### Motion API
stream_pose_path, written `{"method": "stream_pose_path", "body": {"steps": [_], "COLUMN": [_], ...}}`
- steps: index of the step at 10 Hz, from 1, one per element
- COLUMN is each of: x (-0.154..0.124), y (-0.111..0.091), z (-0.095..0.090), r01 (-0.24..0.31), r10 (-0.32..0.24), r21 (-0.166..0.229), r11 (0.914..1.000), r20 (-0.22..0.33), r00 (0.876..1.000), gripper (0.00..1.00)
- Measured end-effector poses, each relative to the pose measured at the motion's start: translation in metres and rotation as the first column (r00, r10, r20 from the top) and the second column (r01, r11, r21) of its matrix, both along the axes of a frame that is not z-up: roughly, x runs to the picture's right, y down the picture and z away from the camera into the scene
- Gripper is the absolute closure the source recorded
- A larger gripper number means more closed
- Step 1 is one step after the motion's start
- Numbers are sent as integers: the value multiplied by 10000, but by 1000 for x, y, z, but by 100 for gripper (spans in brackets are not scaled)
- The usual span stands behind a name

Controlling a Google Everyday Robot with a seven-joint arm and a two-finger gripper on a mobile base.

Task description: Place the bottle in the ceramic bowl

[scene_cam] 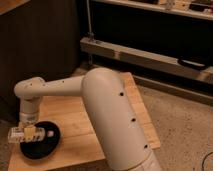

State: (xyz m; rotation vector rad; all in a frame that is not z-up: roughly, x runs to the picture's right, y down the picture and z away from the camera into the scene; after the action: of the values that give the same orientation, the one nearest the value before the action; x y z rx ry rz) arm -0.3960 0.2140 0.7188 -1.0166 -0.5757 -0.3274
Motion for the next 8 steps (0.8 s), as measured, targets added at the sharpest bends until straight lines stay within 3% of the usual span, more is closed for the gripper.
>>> {"method": "stream_pose_path", "body": {"steps": [3,5,7,8], "x": [0,0,0,0], "y": [0,0,0,0], "z": [0,0,0,0], "r01": [0,0,0,-2], "r10": [0,0,0,2], "r21": [0,1,1,1], "r11": [10000,10000,10000,10000], "r20": [1,2,2,3], "r00": [10000,10000,10000,10000], "gripper": [54,43,23,20]}}
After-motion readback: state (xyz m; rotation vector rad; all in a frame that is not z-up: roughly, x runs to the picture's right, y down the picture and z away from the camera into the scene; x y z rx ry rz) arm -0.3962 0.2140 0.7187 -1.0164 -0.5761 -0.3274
